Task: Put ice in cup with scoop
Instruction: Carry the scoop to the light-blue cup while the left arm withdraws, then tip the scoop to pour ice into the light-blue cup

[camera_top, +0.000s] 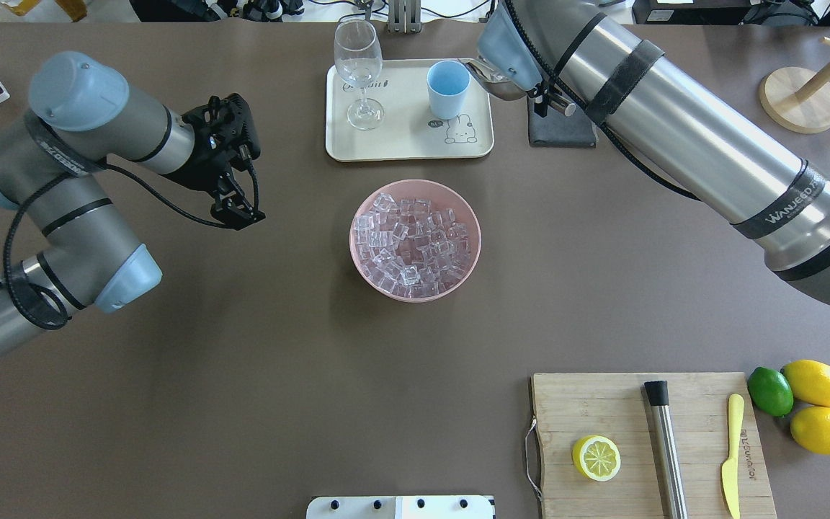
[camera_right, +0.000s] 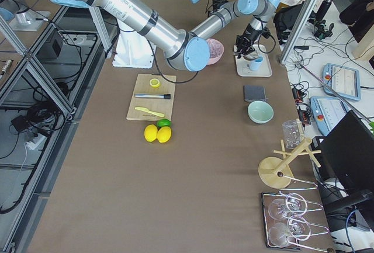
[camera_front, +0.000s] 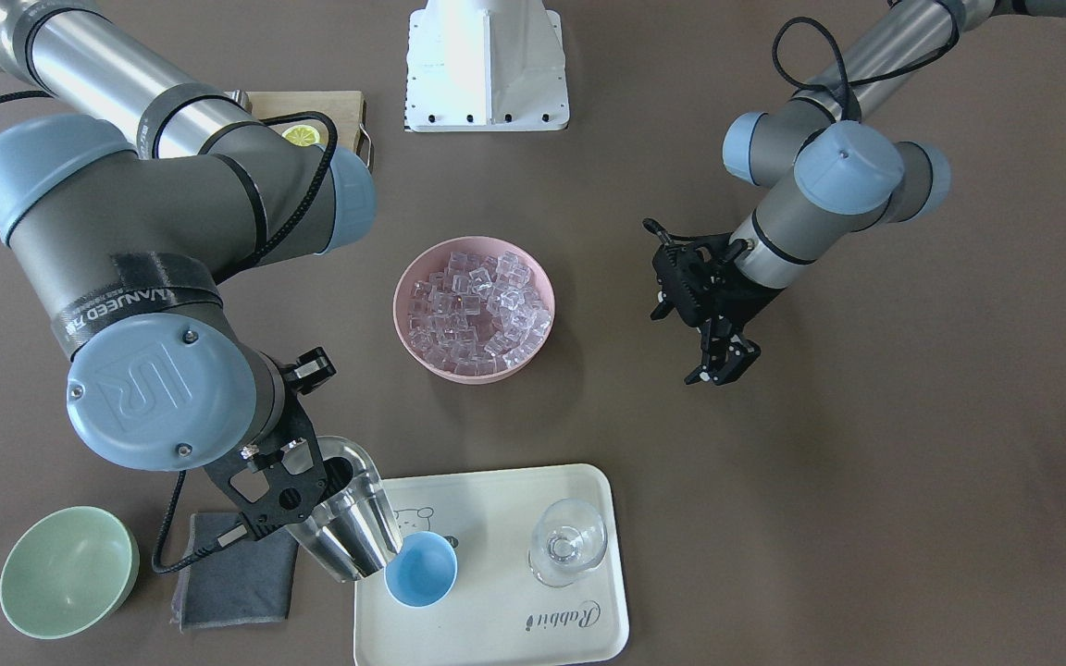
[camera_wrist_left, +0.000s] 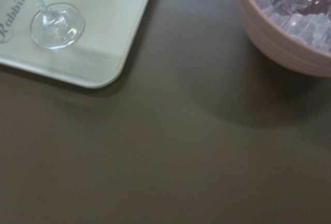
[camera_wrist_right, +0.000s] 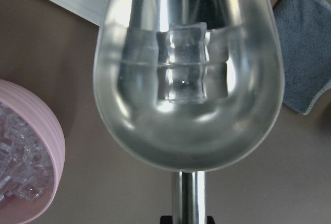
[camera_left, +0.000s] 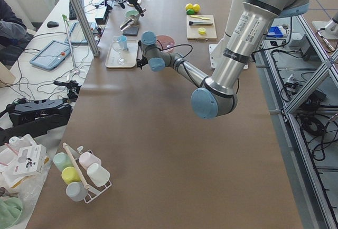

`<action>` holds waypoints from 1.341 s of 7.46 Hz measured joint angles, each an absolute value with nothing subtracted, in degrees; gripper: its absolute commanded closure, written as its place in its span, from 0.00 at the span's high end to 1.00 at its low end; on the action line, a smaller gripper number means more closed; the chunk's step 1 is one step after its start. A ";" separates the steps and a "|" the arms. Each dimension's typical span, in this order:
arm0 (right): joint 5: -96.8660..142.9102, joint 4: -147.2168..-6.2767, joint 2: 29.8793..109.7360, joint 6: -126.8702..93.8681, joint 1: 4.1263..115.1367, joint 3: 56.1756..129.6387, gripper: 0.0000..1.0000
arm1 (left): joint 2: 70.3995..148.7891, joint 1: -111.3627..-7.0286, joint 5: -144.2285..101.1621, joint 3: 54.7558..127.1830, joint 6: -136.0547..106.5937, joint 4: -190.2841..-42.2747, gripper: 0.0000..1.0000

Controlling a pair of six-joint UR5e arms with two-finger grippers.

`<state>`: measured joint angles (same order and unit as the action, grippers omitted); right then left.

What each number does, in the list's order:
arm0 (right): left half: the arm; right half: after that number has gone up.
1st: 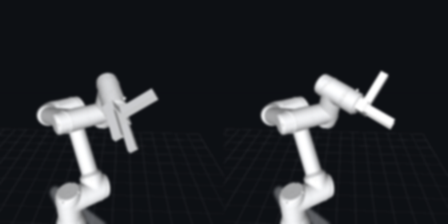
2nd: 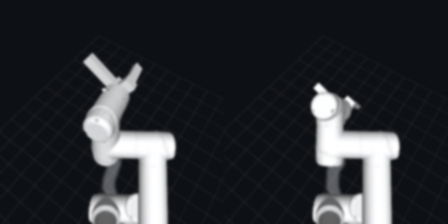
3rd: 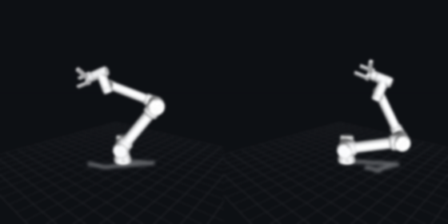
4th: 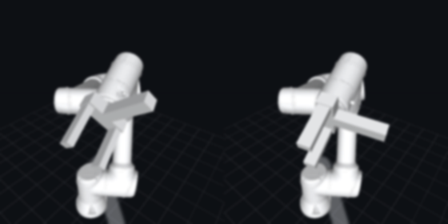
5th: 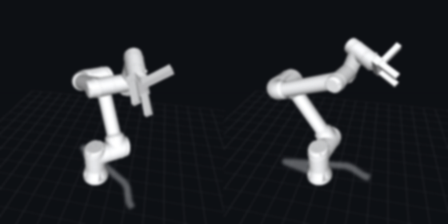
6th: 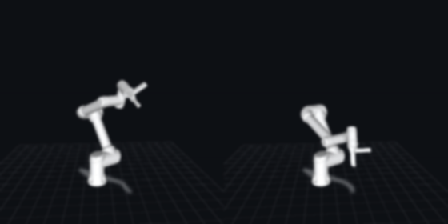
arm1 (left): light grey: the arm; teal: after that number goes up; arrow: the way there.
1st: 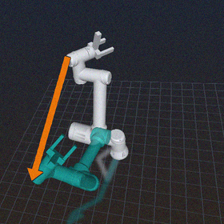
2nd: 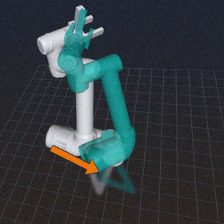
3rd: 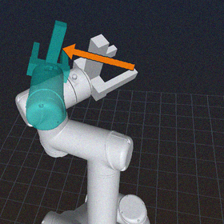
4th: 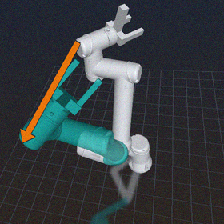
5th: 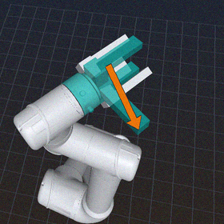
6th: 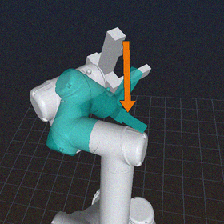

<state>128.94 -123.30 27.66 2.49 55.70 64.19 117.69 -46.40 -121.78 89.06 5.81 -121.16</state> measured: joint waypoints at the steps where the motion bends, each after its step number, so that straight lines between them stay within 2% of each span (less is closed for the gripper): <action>1: 128.96 -125.13 27.41 2.98 55.22 64.13 0.00 | 115.74 -48.50 -123.15 91.98 5.80 -116.59 0.98; 4: 129.65 -126.85 25.16 4.99 54.26 60.33 0.00 | 108.96 -57.59 -129.61 98.71 5.72 -108.19 0.98; 7: 129.39 -127.00 22.72 6.48 54.00 56.47 0.00 | 103.77 -69.16 -132.88 99.46 5.47 -102.55 0.98; 10: 127.72 -127.29 18.29 9.57 54.07 49.74 0.00 | 100.30 -74.74 -133.03 99.34 -5.71 -99.80 0.98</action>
